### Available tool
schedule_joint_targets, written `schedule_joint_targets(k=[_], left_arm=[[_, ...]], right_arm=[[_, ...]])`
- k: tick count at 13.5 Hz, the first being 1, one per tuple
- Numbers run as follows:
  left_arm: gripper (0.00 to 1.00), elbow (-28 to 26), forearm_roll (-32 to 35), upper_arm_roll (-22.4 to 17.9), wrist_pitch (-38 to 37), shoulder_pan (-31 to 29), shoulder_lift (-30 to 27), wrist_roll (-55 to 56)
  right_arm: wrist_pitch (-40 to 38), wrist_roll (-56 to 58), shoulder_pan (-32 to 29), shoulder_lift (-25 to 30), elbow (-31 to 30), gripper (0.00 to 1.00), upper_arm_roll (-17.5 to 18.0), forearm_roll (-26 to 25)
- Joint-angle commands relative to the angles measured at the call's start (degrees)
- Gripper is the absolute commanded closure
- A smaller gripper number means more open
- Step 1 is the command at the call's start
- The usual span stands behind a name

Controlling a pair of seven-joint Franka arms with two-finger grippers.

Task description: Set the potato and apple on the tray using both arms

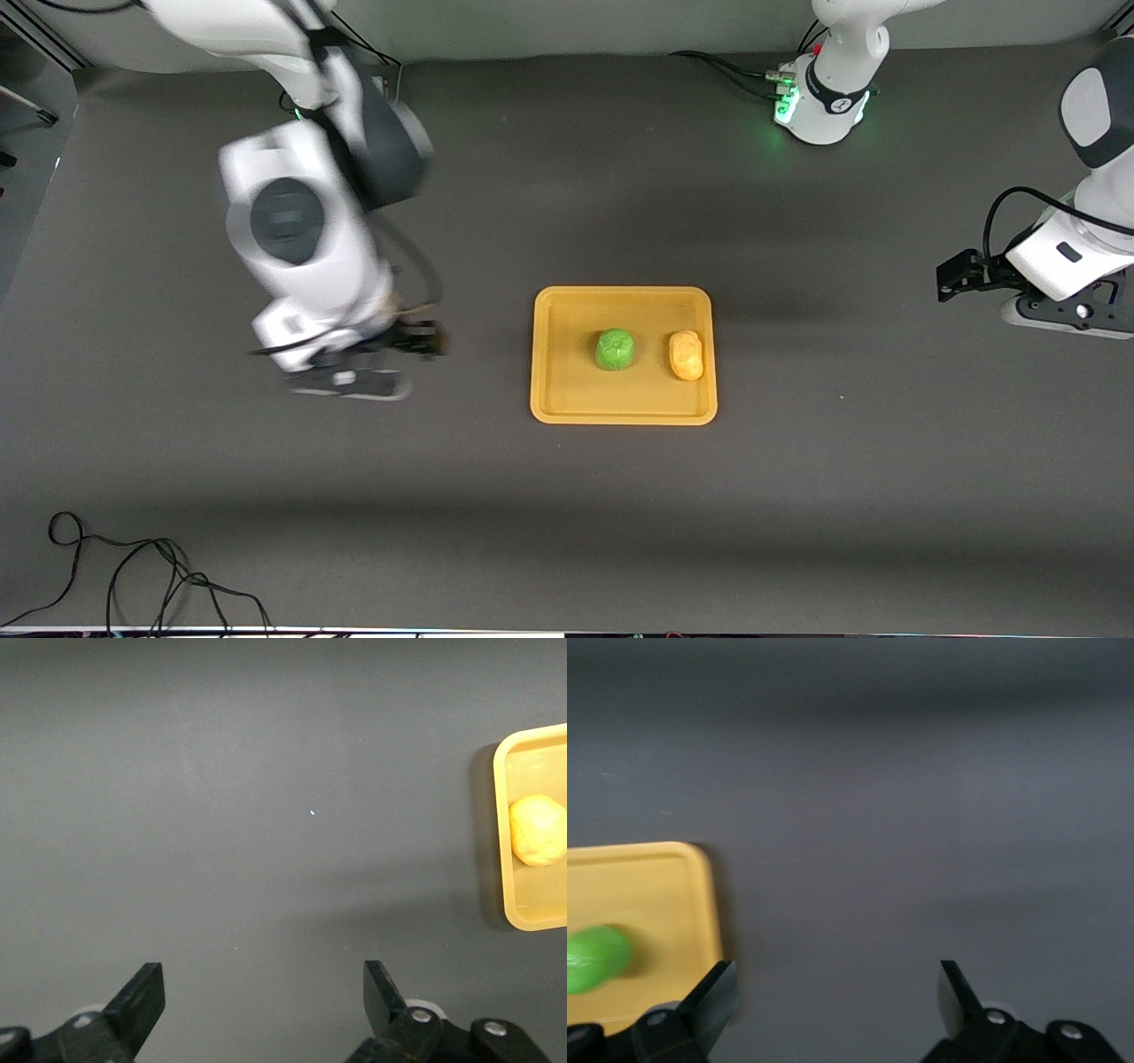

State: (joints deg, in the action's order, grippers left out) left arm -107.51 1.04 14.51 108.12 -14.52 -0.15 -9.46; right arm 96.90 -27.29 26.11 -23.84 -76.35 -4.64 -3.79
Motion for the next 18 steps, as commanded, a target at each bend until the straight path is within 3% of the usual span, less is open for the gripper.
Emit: schedule_joint_targets(k=[1,5,8,10,18], left_arm=[[0.0,-1.4,0.6,-0.4,0.8,0.6,-1.6,0.9],[0.0,-1.4,0.6,-0.4,0.8,0.7,-1.7,0.8],[0.0,-1.4,0.5,-0.4,0.8,0.8,-1.8,0.9],[0.0,-1.4,0.5,-0.4,0.8,0.8,-1.8,0.9],[0.0,-1.4,0.6,-0.3,0.8,0.9,-1.7,0.9]], right_arm=[[1.6,8.7,-5.4,10.0,-12.0,0.0,0.2,1.2],[1.5,17.3,-13.0,14.6,-17.4,0.0,-0.4,1.1],[1.5,23.2,-13.1,16.5,-19.2,0.0,-6.7,1.2],[1.6,24.2,-13.1,18.5,-21.0,0.0,-8.8,1.2],[1.4,24.7,-13.0,18.0,-20.7,0.0,-9.0,1.0]])
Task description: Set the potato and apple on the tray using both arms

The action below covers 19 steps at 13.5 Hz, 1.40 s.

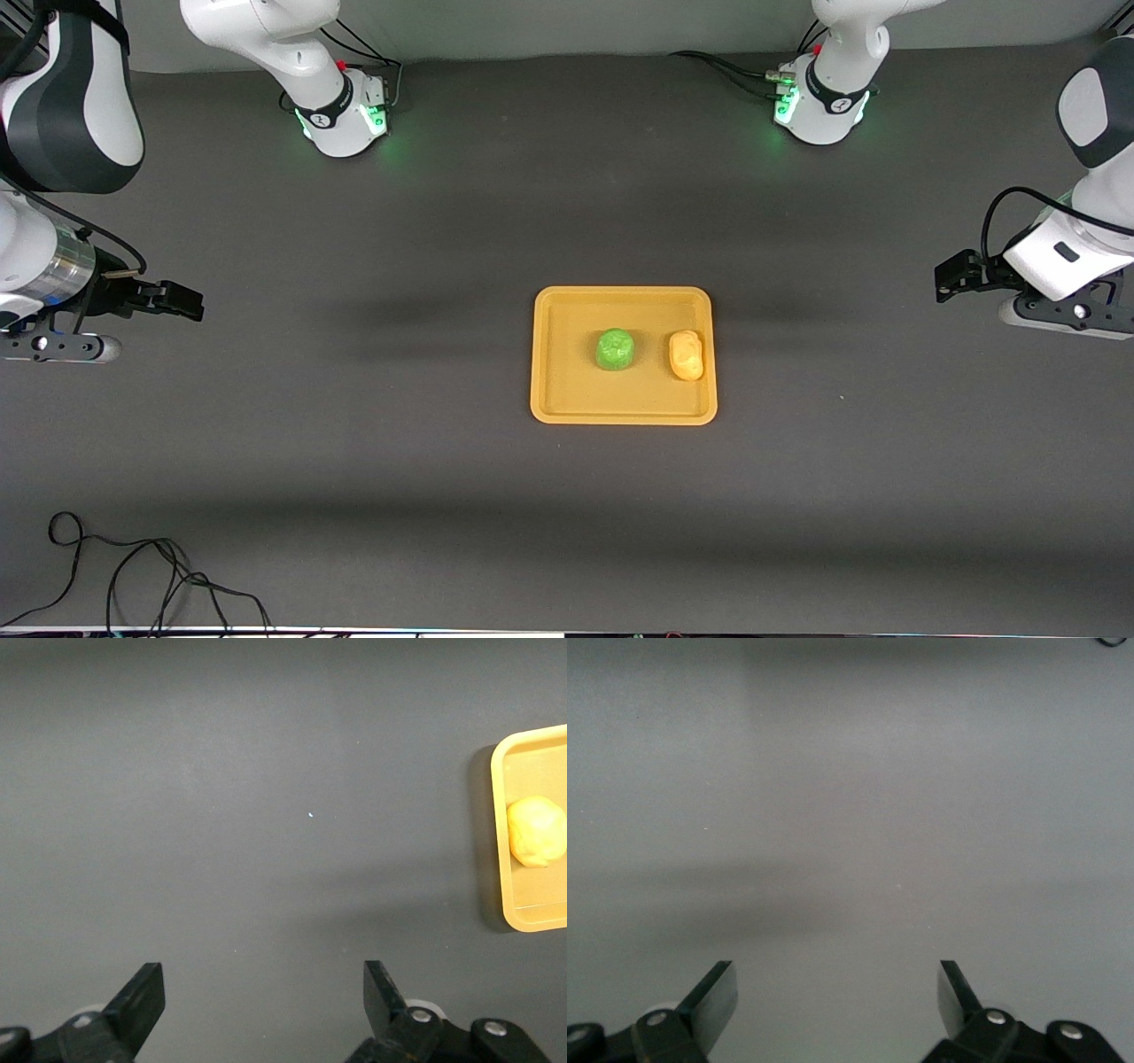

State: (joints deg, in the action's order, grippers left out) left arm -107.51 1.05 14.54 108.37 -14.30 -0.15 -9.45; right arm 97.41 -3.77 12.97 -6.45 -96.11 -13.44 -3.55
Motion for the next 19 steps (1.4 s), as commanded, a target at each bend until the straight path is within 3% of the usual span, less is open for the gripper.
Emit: schedule_joint_targets(k=[1,4,6,15,19], left_arm=[[0.0,-1.4,0.6,-0.3,0.5,0.7,-1.7,0.9],[0.0,-1.4,0.6,-0.3,0.5,0.7,-1.7,0.9],[0.0,-1.4,0.6,-0.2,0.5,0.7,-1.7,0.9],[0.0,-1.3,0.6,-0.2,0.5,0.8,-1.7,0.9],[0.0,-1.2,0.6,-0.1,0.4,0.8,-1.8,1.0]], right_arm=[[0.9,1.1,-0.3,0.6,-0.8,0.0,0.3,0.7],[0.9,1.2,-3.4,0.5,-0.4,0.0,1.7,0.7],[0.8,3.1,-9.1,0.6,-0.3,0.0,7.3,0.7],[-4.1,2.6,-8.5,2.9,3.0,0.0,7.7,1.0],[-5.2,2.6,-8.5,2.9,3.5,0.0,7.6,5.4]])
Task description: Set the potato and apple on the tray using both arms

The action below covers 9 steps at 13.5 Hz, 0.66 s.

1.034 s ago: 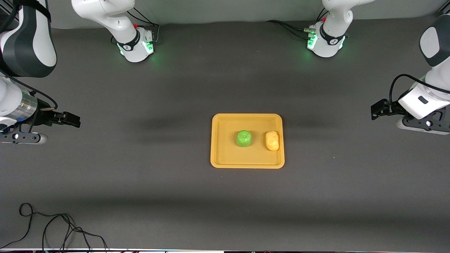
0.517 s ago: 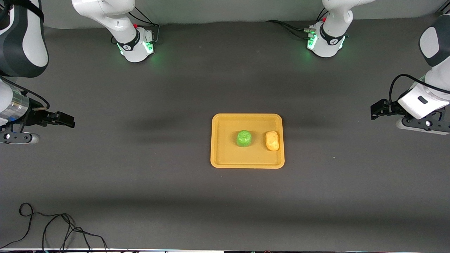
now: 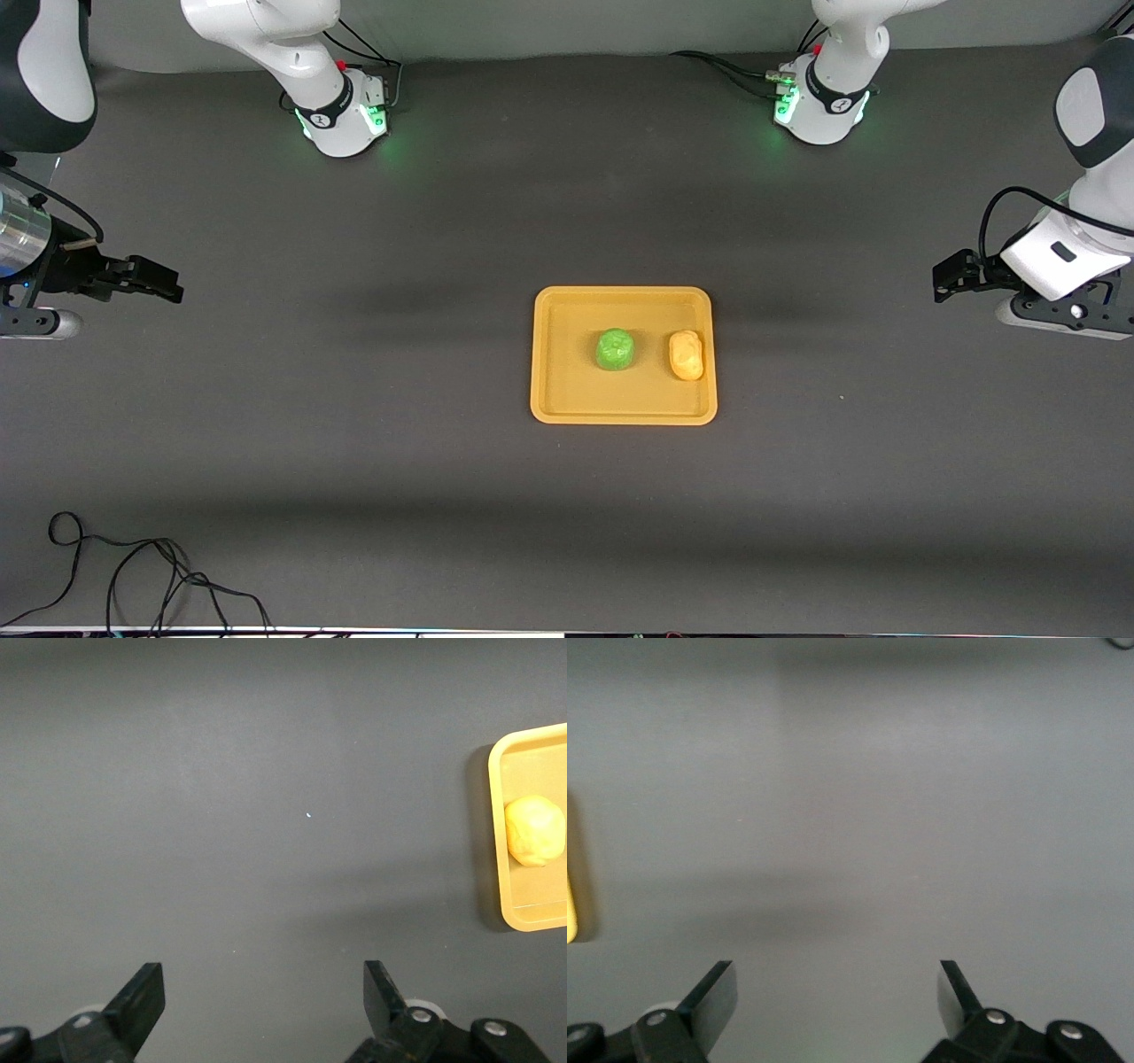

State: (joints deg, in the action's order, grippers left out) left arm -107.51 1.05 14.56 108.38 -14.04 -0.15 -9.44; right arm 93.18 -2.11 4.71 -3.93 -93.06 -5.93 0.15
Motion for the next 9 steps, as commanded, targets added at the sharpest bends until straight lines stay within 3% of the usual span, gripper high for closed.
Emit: schedule_joint_targets(k=[1,9], left_arm=[[0.0,-1.2,0.6,-0.2,0.3,0.4,-1.9,0.9],[0.0,-0.9,0.7,-0.2,-0.9,0.2,-2.5,2.0]], right_arm=[[-1.1,0.7,-0.2,0.4,0.4,0.0,0.1,1.7],[-1.1,0.9,-0.3,-0.3,1.3,0.0,0.0,2.0]])
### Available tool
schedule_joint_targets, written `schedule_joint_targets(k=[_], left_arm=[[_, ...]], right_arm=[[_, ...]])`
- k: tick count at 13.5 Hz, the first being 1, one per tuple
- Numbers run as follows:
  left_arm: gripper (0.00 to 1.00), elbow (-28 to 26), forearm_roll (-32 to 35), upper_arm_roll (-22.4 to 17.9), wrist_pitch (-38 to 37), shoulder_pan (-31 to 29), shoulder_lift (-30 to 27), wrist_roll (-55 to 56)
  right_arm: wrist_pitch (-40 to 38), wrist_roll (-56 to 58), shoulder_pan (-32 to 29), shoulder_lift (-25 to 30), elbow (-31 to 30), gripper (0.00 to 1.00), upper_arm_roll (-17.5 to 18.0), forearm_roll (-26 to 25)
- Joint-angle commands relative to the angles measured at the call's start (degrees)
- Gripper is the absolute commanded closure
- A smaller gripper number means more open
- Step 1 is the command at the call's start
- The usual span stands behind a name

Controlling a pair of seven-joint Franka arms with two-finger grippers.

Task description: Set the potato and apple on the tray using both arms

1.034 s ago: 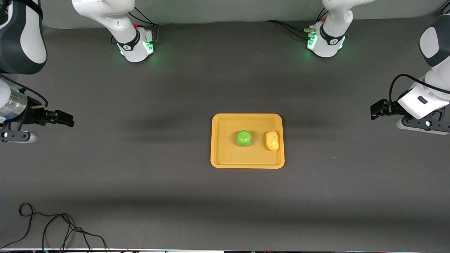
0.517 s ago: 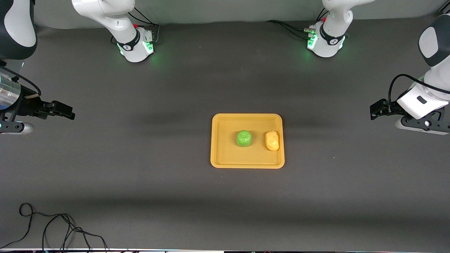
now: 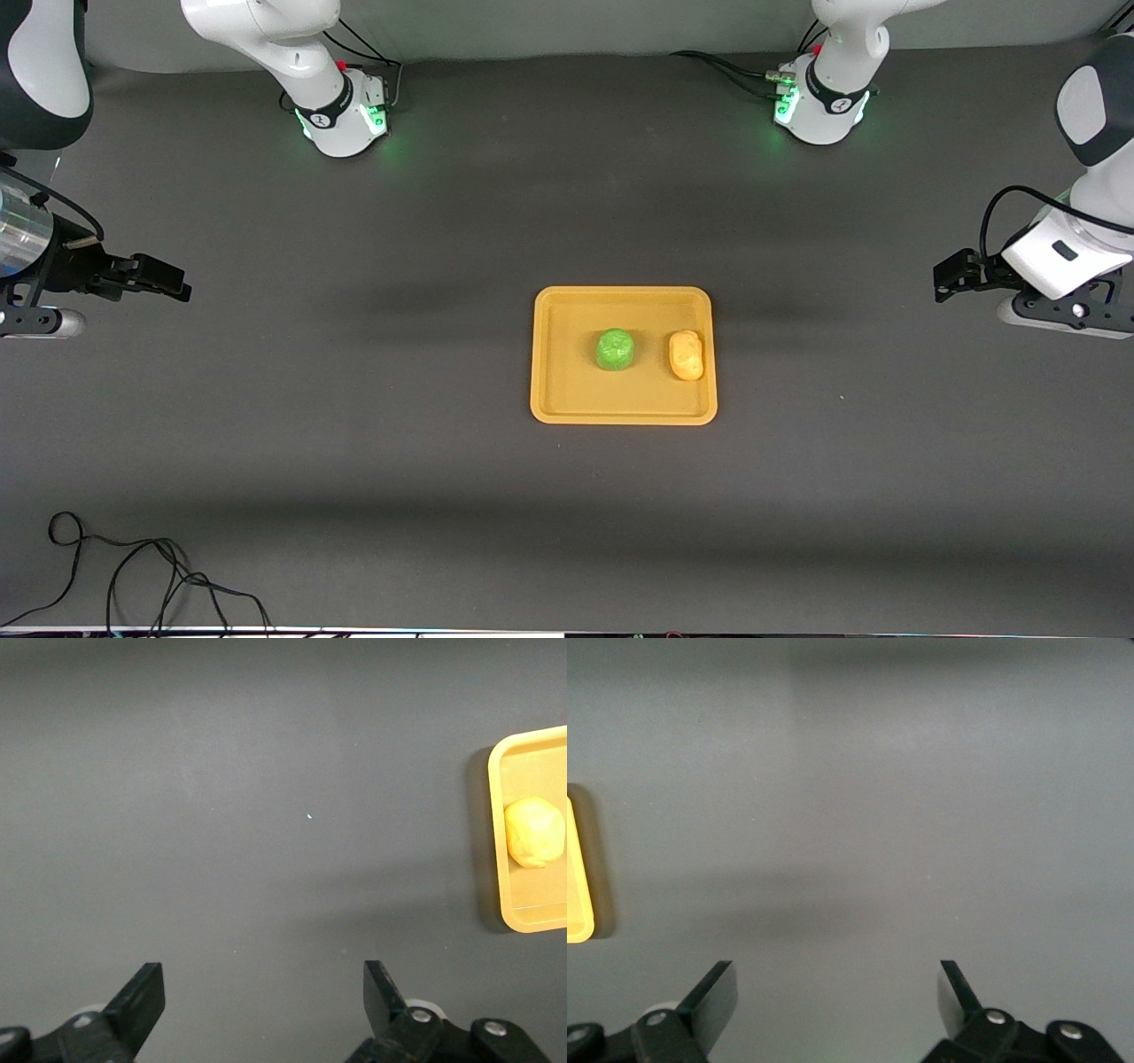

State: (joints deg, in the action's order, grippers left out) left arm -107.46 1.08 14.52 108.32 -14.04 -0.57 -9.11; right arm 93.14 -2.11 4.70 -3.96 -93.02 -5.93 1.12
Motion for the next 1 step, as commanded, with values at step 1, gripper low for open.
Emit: schedule_joint_targets(k=[1], left_arm=[[0.0,-0.9,0.7,-0.3,-0.8,0.2,-2.3,2.1]], right_arm=[[-1.0,0.9,-0.3,-0.2,1.2,0.0,0.0,0.9]])
